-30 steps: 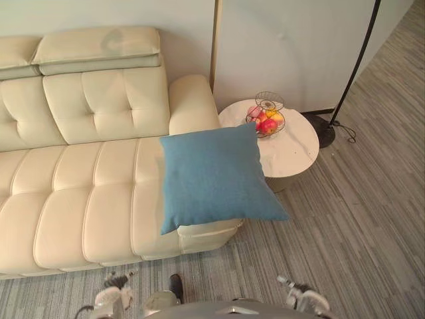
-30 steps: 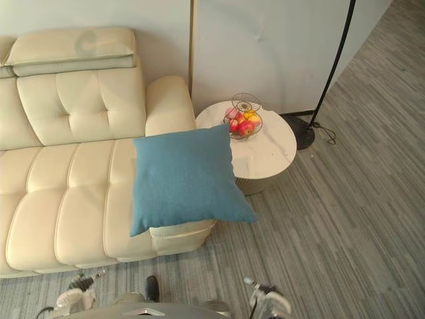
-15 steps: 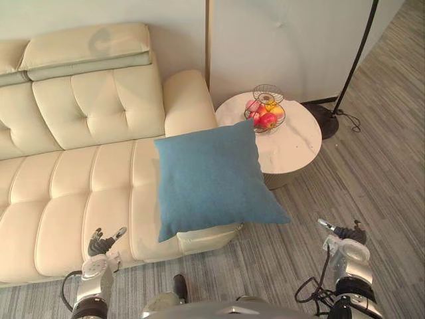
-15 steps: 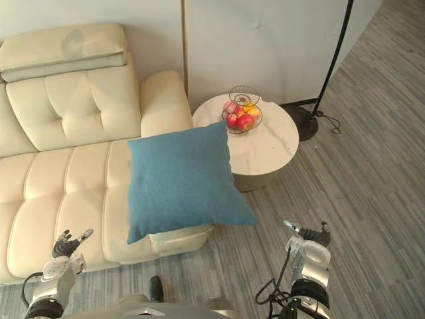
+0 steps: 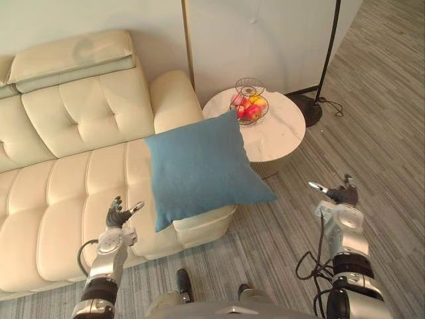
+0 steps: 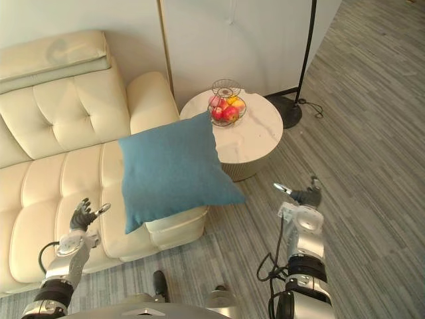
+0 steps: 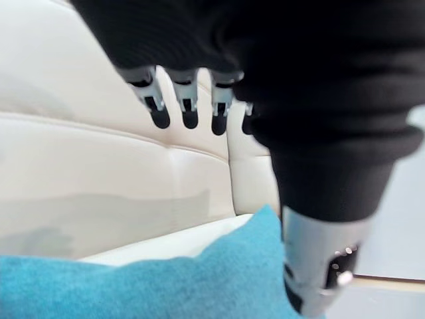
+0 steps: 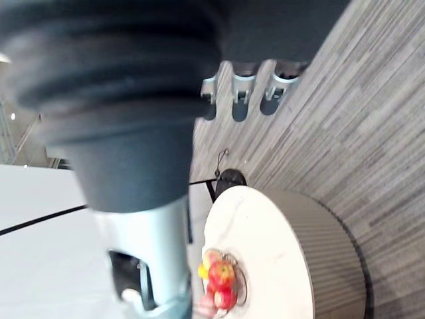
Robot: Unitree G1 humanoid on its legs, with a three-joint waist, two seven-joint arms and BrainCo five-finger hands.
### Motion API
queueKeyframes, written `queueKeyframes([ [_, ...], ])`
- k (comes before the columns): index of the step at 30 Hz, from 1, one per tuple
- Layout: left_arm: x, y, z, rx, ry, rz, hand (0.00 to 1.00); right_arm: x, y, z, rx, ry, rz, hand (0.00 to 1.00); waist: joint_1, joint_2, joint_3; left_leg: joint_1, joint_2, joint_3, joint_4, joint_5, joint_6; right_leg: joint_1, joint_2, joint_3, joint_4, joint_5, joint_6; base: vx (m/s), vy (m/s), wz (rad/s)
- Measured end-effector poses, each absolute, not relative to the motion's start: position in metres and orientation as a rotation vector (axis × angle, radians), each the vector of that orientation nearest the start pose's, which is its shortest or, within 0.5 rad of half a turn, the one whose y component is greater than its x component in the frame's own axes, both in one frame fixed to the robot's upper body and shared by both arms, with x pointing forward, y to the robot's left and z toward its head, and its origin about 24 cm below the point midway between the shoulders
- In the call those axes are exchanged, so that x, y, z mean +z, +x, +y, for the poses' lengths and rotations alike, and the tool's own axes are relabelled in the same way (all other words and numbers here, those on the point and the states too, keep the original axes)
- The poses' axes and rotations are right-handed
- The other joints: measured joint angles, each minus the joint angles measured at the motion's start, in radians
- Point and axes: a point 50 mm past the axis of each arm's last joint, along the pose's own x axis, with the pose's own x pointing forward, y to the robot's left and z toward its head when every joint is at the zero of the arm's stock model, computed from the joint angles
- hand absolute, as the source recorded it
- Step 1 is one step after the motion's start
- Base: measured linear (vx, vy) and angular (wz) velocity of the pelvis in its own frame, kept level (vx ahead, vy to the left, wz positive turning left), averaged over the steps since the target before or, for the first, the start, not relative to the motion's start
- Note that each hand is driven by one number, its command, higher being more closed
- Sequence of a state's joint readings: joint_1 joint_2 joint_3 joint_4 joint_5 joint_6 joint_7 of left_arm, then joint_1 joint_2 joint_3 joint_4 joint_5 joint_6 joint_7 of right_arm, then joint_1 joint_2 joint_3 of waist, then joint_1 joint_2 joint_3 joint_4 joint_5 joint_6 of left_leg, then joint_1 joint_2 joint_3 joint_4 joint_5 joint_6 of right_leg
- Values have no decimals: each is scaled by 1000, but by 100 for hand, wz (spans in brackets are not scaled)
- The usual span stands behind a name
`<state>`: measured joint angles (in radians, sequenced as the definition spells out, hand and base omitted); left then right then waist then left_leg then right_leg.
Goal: Pick up cushions and gather them together orderly.
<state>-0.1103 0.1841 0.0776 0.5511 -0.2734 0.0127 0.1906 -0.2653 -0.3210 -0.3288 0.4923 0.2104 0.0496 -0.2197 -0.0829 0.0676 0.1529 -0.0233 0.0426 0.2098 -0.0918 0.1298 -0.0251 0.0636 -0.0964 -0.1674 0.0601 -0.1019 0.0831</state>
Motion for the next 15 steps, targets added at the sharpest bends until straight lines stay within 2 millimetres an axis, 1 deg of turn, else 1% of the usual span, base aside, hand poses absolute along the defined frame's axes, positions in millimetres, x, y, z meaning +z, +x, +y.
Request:
queueKeyframes([
  [1, -46, 247, 222, 337, -68, 430, 0, 32, 280, -299, -569, 0, 175, 0, -1, 2, 1, -7, 0, -6, 0, 1, -3, -2, 1, -5, -5, 1, -3, -125, 41, 17],
  [3, -39, 255, 208, 288, -70, 401, 0, 39, 289, -291, -536, 8, 146, 0, 1, 7, 7, -43, 2, -17, 0, 7, -9, -30, 4, -14, -12, 11, 4, -110, 58, 10],
  [4, -38, 257, 205, 276, -69, 397, 0, 41, 291, -289, -526, 12, 141, 0, 2, 8, 11, -51, 2, -18, 0, 8, -9, -37, 5, -14, -15, 15, 5, -86, 59, 1],
  [5, -36, 261, 199, 251, -61, 390, 0, 43, 296, -284, -506, 12, 133, 0, 5, 9, 16, -72, 4, -18, 0, 16, -8, -56, 6, -11, -20, 32, -7, -47, 38, -6],
  [7, -30, 269, 190, 214, -51, 369, 0, 47, 303, -275, -472, 10, 120, 0, 11, 11, 20, -111, 5, -17, 1, 32, 2, -93, 8, -7, -24, 55, -3, -10, 26, -9],
  [8, -21, 279, 182, 191, -50, 337, 0, 52, 309, -270, -455, 15, 105, 0, 15, 12, 32, -134, 6, -15, 4, 51, 12, -112, 10, -5, -24, 73, 1, 16, 20, -5],
  [9, -12, 289, 176, 177, -52, 305, 0, 58, 315, -263, -432, 13, 88, 0, 16, 13, 53, -146, 7, -12, 7, 61, 13, -128, 9, -2, -19, 78, -1, 5, 20, -6],
  [12, 5, 305, 166, 145, -50, 248, 0, 69, 328, -249, -381, 4, 59, 0, 17, 18, 77, -178, 9, -8, 7, 73, 11, -170, 9, 8, 0, 81, -1, -35, 14, -9],
  [13, 15, 313, 163, 134, -50, 216, 0, 77, 335, -242, -353, -2, 35, 0, 19, 23, 89, -196, 13, -4, 7, 77, 12, -197, 13, 19, 11, 84, -2, -49, 3, -19],
  [15, 22, 320, 161, 139, -46, 196, 0, 85, 342, -234, -323, -11, 20, 0, 23, 26, 97, -219, 17, 8, 7, 82, 9, -233, 14, 26, 30, 84, -3, -42, -3, -18],
])
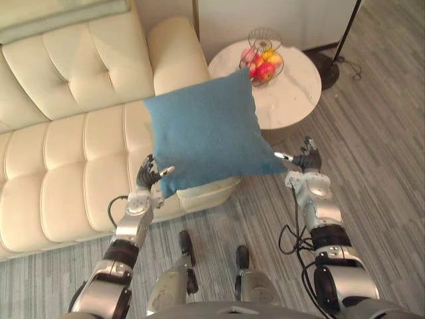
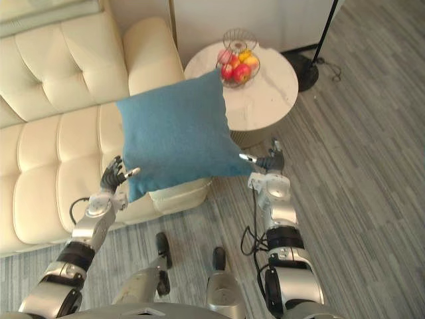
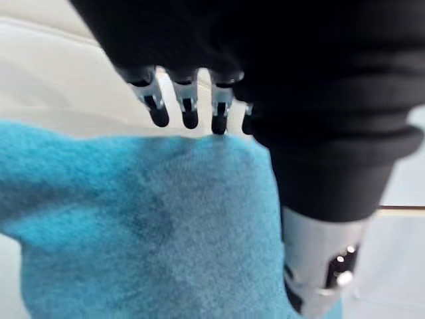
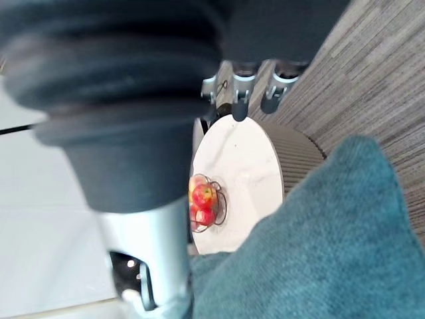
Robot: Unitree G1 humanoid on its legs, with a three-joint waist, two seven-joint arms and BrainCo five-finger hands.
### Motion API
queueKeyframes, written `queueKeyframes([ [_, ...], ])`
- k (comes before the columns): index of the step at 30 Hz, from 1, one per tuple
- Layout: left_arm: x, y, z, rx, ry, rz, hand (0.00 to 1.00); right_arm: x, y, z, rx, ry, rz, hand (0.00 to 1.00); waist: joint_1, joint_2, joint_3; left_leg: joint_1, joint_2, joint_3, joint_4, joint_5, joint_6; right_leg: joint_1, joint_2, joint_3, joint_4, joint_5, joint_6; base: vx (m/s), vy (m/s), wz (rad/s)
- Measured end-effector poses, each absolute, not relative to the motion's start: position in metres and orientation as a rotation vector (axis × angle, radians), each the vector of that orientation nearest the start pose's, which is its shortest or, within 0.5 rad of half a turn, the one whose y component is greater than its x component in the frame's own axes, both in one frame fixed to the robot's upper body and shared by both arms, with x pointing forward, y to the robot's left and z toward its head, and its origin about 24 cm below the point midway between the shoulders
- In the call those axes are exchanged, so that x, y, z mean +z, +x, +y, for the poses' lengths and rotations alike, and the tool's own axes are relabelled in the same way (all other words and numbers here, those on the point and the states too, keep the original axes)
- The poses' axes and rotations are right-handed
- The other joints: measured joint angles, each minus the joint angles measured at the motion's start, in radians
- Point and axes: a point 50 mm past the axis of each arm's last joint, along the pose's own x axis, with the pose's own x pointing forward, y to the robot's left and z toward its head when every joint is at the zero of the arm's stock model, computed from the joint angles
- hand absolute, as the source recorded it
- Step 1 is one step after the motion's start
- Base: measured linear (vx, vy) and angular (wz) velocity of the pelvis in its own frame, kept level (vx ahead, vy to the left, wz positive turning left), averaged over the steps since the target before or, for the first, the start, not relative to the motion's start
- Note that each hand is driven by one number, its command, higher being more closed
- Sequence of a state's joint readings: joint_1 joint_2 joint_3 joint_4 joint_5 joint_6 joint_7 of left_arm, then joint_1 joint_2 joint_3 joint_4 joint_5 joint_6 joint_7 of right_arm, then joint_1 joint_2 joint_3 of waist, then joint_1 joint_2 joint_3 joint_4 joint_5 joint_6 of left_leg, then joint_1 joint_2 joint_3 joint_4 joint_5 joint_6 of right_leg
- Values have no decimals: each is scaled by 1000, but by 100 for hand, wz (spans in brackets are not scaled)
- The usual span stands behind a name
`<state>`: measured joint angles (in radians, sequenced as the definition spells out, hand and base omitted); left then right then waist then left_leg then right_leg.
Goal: Pick up cushions and gather them together orderly.
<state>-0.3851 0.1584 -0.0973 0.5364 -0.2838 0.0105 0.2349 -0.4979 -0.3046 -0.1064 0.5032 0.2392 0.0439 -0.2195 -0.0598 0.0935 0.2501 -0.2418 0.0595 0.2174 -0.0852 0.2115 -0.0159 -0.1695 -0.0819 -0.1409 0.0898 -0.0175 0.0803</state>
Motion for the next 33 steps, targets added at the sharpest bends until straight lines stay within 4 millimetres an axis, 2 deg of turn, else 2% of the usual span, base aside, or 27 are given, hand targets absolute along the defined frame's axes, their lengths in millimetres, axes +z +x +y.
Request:
queueKeyframes([
  [4, 40, 336, 159, 152, -42, 153, 0, 97, 356, -219, -275, -31, 5, 0, 4, 13, 45, -45, 4, 5, 0, 14, 3, -76, 1, 20, 53, -2, -1, -34, -12, -11],
  [8, 48, 341, 165, 205, -41, 132, 0, 99, 361, -215, -263, -43, 15, 0, 3, 15, 70, -67, 4, 6, 0, 16, 2, -114, -2, 23, 86, -7, 0, -12, -9, -3],
  [13, 49, 341, 173, 268, -53, 132, 0, 100, 362, -212, -257, -55, 19, 0, 18, 14, 78, -95, 1, 7, 0, 19, -3, -175, -11, 25, 156, -35, -1, 8, -20, 1],
  [17, 48, 341, 173, 271, -53, 137, 0, 101, 365, -199, -223, -55, 16, 0, 20, 13, 95, -109, -2, 4, 0, 24, -6, -208, -19, 23, 203, -58, -3, 18, -40, 4],
  [21, 46, 341, 165, 274, -74, 146, 0, 108, 370, -185, -186, -58, -3, 0, 23, 13, 102, -125, 0, 1, 0, 33, -12, -228, -18, 20, 218, -63, -6, 29, -48, 2],
  [33, 57, 345, 152, 283, -122, 111, 0, 116, 378, -175, -175, -119, -4, 0, 23, 13, 124, -129, 2, -25, 0, 37, -16, -243, -19, -1, 258, -83, -15, -1, -41, 4],
])
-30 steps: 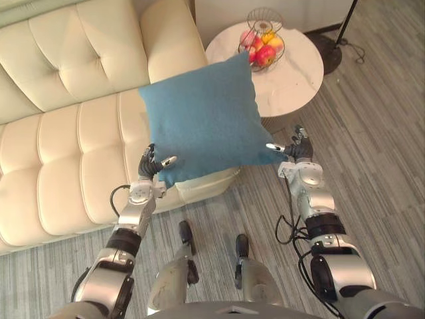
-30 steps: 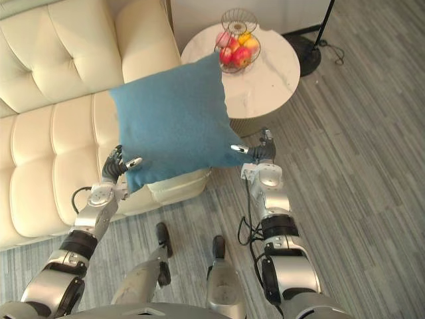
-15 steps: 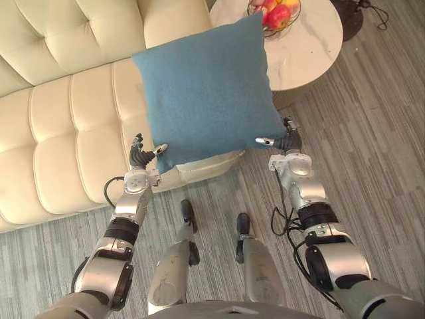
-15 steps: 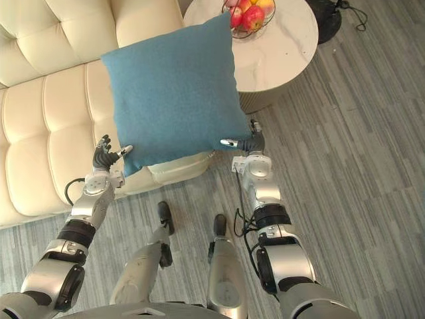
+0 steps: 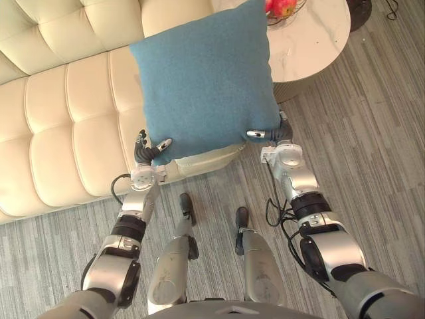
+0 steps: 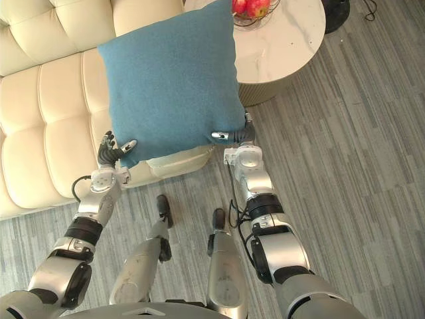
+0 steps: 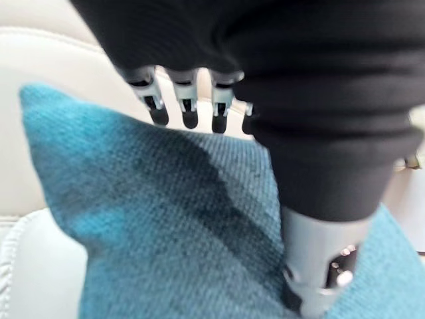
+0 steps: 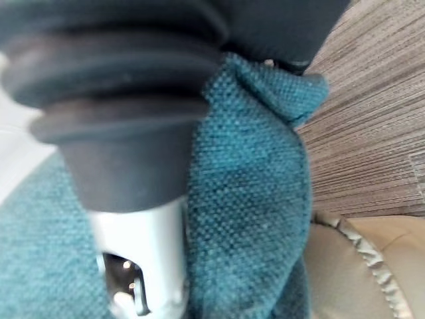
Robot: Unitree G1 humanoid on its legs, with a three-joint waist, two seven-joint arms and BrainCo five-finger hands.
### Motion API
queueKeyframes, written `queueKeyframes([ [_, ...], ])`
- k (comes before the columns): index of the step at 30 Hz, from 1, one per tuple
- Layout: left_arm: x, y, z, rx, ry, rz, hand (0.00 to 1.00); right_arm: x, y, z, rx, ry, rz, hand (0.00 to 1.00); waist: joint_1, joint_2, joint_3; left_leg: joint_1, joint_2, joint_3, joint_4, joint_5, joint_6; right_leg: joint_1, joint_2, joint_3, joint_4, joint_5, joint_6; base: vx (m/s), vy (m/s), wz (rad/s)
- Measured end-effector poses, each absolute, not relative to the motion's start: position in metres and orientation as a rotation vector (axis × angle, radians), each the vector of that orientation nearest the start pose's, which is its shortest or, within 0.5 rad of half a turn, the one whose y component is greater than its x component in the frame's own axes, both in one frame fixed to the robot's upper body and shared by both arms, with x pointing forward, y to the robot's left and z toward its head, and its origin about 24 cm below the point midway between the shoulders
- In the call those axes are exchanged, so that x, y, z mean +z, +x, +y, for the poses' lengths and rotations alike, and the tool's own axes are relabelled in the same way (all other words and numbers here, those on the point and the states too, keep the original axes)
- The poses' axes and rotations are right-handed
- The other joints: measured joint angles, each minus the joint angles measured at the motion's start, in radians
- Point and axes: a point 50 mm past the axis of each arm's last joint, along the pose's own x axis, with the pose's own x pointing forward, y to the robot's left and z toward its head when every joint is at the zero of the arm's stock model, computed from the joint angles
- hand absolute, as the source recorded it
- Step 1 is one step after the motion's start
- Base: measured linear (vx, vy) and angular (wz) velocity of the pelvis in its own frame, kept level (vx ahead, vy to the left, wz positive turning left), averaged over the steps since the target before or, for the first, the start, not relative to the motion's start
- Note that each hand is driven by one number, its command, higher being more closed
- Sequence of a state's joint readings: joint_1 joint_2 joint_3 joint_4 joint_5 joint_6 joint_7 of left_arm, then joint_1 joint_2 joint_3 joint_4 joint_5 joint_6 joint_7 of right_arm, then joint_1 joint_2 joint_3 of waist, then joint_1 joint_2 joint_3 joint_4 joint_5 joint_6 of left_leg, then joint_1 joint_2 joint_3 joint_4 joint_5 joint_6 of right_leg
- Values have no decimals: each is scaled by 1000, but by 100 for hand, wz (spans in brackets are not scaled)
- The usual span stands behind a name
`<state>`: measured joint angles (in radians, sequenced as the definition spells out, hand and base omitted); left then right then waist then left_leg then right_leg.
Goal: Pick up cushions and gather them together orderly.
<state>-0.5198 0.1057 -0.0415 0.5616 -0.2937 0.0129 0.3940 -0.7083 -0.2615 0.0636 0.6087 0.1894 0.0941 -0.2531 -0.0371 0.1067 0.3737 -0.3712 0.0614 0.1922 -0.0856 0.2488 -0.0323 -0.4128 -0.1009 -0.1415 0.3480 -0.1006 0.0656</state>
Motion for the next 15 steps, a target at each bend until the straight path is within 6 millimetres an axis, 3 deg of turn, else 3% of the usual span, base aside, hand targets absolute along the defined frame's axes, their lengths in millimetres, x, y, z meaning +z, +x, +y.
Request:
queueKeyframes([
  [3, 58, 345, 150, 274, -123, 108, 0, 120, 380, -170, -170, -123, -16, 0, 0, 0, 0, -9, 1, -2, 0, 2, -3, -7, 0, -4, 0, 0, 0, 8, -40, 2],
  [4, 59, 346, 149, 268, -121, 104, 100, 121, 380, -169, -170, -122, -19, 100, 0, 0, 0, -12, 2, -3, 0, 3, -4, -9, 1, -4, 0, 0, 0, 2, -30, 5],
  [8, 74, 354, 138, 221, -106, 63, 100, 132, 384, -162, -153, -119, -48, 100, -1, -2, 22, -20, 5, -4, 0, 4, -6, -17, 3, -6, 0, 0, 0, -4, -43, 0],
  [15, 96, 367, 139, 214, -99, 16, 100, 153, 390, -148, -115, -132, -107, 100, 4, -5, 37, -49, 21, 0, 0, 17, -8, -46, 19, -5, -3, 5, -7, 3, -46, -3],
])
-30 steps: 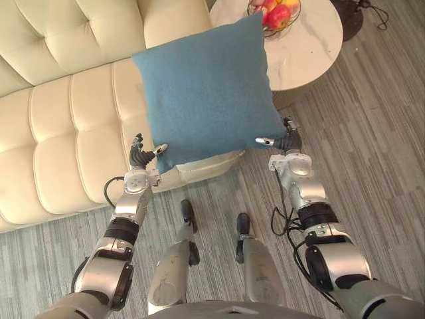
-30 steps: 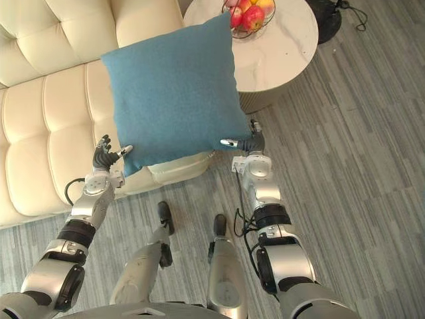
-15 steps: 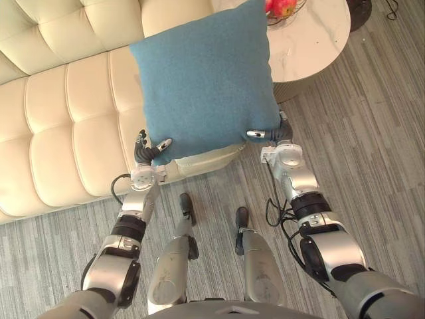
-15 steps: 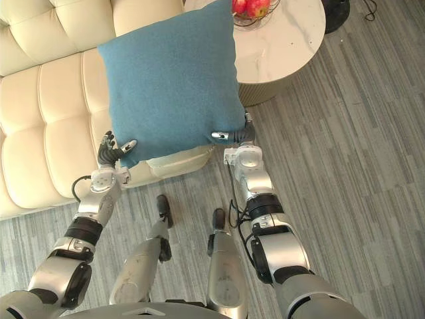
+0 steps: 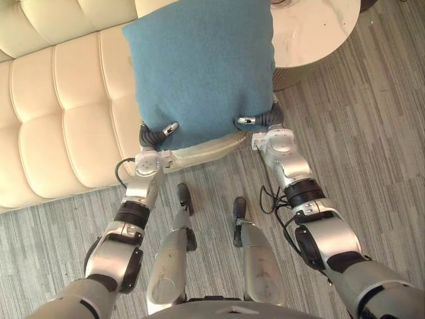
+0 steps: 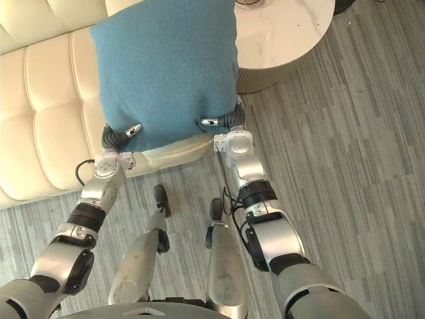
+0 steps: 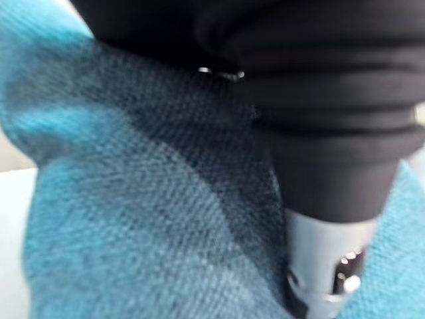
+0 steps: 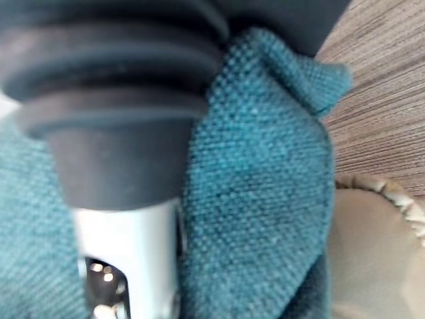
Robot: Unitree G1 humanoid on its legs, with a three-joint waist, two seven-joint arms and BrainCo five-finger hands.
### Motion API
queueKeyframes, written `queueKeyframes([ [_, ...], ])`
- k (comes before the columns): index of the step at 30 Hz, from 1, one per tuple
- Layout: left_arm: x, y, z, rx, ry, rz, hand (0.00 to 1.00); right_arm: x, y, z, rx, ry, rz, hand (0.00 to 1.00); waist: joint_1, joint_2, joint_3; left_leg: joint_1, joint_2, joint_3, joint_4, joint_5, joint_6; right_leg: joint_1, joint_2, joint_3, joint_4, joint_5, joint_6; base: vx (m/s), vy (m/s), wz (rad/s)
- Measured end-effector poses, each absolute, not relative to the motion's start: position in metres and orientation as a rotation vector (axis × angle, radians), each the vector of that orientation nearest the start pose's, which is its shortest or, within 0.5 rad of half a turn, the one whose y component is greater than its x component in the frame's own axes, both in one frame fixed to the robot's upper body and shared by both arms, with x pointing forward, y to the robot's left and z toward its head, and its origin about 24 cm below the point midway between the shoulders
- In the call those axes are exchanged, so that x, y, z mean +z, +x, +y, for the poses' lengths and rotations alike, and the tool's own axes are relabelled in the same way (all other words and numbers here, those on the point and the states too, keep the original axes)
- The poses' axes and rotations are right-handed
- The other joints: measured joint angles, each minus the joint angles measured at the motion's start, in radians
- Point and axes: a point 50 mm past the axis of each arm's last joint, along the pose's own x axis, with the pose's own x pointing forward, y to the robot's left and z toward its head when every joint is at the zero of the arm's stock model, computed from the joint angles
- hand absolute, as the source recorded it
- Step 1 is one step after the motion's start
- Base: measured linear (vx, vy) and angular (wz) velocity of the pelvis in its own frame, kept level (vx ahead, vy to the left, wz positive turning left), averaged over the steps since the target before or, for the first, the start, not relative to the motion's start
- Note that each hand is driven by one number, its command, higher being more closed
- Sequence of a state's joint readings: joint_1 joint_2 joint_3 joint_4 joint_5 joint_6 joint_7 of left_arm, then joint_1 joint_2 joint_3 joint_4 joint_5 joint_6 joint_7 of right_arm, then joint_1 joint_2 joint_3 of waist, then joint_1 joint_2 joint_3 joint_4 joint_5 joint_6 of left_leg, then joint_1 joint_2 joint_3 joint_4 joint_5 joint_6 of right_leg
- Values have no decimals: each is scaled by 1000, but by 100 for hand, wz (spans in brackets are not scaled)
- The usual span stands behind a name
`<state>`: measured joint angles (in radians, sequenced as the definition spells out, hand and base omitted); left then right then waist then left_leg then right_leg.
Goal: Pick up cushions and gather them together orderly.
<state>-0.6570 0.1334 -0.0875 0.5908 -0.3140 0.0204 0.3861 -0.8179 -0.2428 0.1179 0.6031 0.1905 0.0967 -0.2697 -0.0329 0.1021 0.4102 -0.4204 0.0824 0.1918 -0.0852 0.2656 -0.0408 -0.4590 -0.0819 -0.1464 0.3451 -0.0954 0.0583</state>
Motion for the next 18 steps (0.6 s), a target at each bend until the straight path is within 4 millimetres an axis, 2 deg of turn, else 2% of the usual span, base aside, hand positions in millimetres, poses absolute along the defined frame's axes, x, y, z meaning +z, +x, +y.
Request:
queueKeyframes([
  [2, 98, 369, 140, 215, -93, 17, 100, 154, 390, -147, -112, -130, -109, 100, 0, 0, 0, -2, 2, 1, 0, -1, -1, -3, 2, 0, 0, 0, 0, -1, -37, -4],
  [7, 112, 375, 143, 240, -128, -14, 100, 175, 388, -139, -84, -96, -196, 100, 1, 0, 0, -27, 9, 14, 0, -3, -6, -34, 7, 7, 4, 5, -6, -10, -19, -6],
  [10, 120, 377, 145, 241, -127, -42, 100, 185, 386, -134, -65, -91, -236, 100, 13, 0, 0, -19, 12, 31, 0, -3, -6, -34, 11, 23, 4, 5, -6, 5, -22, -10],
  [15, 130, 377, 146, 237, -150, -82, 100, 192, 382, -125, -29, -60, -287, 100, 8, -1, 0, -12, 13, 37, -3, -6, -10, -29, 10, 26, 3, 5, -6, 3, -14, -4],
  [18, 130, 376, 145, 235, -154, -90, 100, 185, 380, -124, -23, -14, -275, 100, 9, -1, 0, 3, 13, 38, 0, 0, -3, -15, 9, 25, 3, 5, -6, 0, 0, 0],
])
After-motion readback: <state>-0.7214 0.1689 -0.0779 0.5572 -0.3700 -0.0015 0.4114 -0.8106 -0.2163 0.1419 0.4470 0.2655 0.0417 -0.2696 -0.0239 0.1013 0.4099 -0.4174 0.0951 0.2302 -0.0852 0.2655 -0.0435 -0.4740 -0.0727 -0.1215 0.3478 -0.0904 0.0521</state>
